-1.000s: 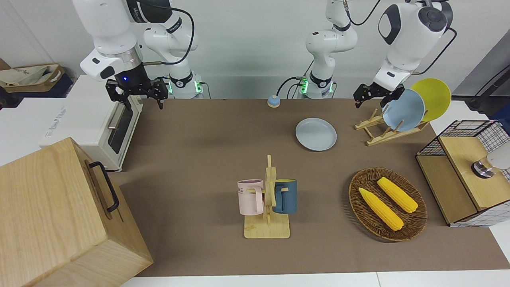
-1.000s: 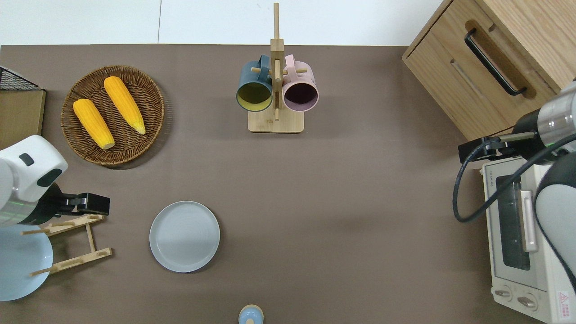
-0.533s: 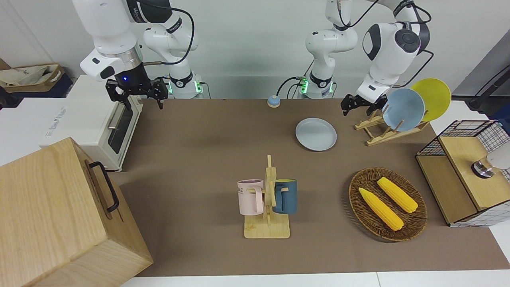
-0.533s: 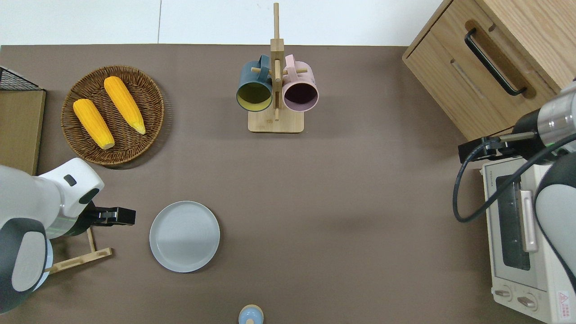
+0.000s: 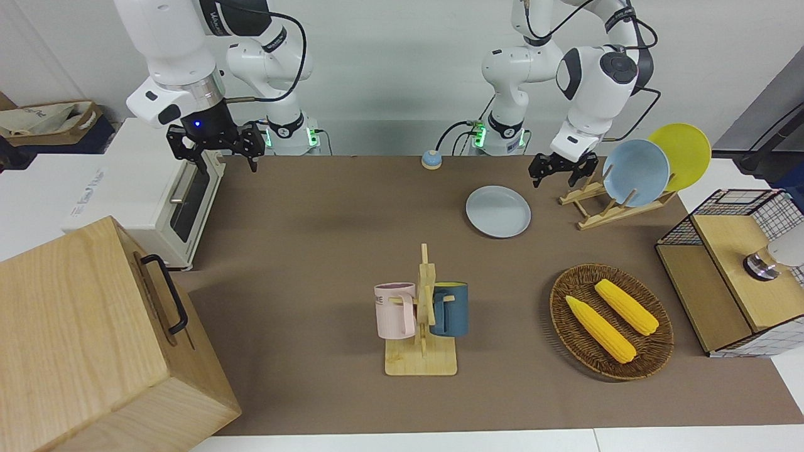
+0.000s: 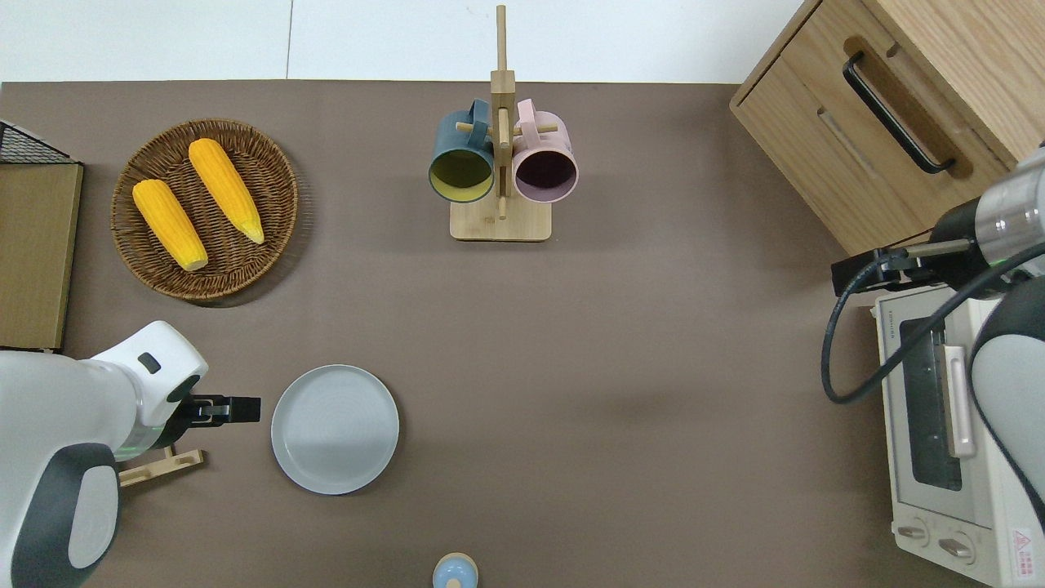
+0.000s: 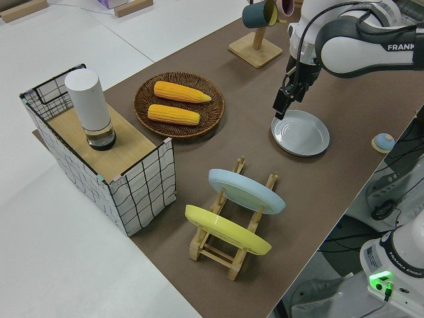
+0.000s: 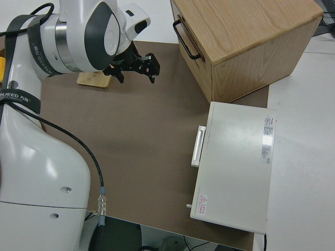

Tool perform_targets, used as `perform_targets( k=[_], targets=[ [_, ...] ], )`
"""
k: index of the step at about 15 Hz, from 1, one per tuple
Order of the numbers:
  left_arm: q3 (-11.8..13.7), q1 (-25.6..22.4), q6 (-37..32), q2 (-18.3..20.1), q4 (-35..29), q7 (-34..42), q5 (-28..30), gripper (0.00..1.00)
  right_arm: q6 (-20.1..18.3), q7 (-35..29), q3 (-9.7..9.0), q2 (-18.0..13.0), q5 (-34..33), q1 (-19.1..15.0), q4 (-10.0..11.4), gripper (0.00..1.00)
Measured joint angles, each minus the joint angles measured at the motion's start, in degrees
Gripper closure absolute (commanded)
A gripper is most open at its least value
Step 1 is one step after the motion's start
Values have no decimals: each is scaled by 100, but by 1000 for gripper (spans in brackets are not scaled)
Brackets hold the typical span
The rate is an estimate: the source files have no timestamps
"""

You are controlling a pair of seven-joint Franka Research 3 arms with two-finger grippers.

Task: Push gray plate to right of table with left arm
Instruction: 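Move the left gripper toward the gray plate's edge nearest the rack, then push the gray plate with the left gripper away from the rack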

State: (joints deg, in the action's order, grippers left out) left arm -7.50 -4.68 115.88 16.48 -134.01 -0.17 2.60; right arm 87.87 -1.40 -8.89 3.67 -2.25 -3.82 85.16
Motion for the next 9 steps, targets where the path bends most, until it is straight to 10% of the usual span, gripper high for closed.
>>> perform_targets(
  k=[9],
  targets=[
    [-1, 78, 1490, -23, -1124, -6, 7, 5, 0, 0, 0, 0, 0, 0, 0, 17]
  ],
)
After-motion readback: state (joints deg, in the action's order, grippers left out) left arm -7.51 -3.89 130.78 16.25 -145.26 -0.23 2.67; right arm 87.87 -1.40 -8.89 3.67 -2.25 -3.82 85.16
